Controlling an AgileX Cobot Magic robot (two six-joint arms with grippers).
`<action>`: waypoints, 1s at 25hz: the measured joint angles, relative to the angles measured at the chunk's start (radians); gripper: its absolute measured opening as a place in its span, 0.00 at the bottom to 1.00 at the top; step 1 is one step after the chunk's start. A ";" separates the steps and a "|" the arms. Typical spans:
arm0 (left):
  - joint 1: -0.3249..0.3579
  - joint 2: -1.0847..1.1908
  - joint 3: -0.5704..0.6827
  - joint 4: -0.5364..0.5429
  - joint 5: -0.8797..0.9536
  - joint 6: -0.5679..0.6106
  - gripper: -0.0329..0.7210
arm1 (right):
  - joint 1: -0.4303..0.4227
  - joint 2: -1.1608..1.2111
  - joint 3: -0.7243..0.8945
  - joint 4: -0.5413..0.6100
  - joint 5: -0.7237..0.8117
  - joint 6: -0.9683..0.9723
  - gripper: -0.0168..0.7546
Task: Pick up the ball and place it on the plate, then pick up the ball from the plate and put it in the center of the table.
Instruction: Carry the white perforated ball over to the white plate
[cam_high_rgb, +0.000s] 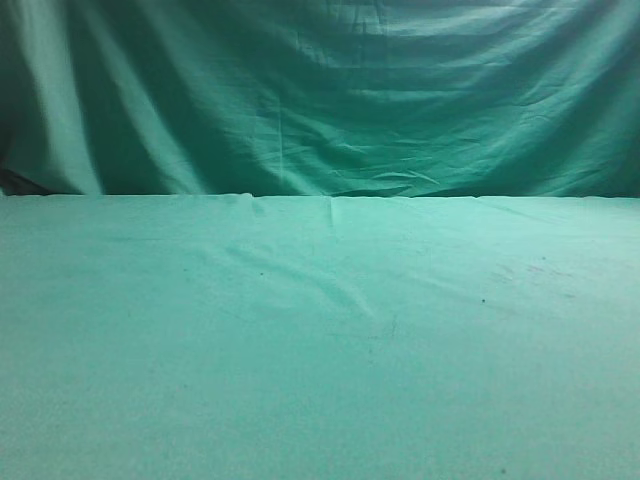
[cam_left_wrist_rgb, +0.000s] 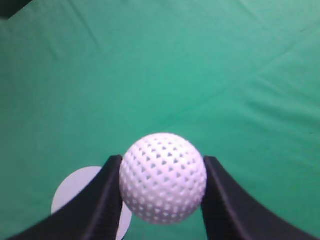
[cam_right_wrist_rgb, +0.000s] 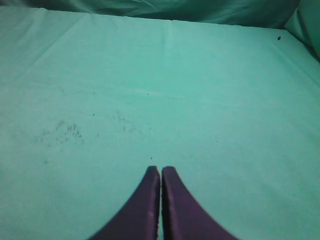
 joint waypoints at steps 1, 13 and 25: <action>0.000 -0.019 0.025 0.034 0.000 -0.031 0.45 | 0.000 0.000 0.000 0.000 0.000 0.000 0.02; 0.355 -0.077 0.116 0.028 -0.002 -0.054 0.45 | 0.000 0.000 0.000 -0.034 -0.026 0.002 0.02; 0.546 0.087 0.116 -0.241 -0.016 0.192 0.45 | 0.000 0.019 -0.067 0.170 -0.365 0.071 0.02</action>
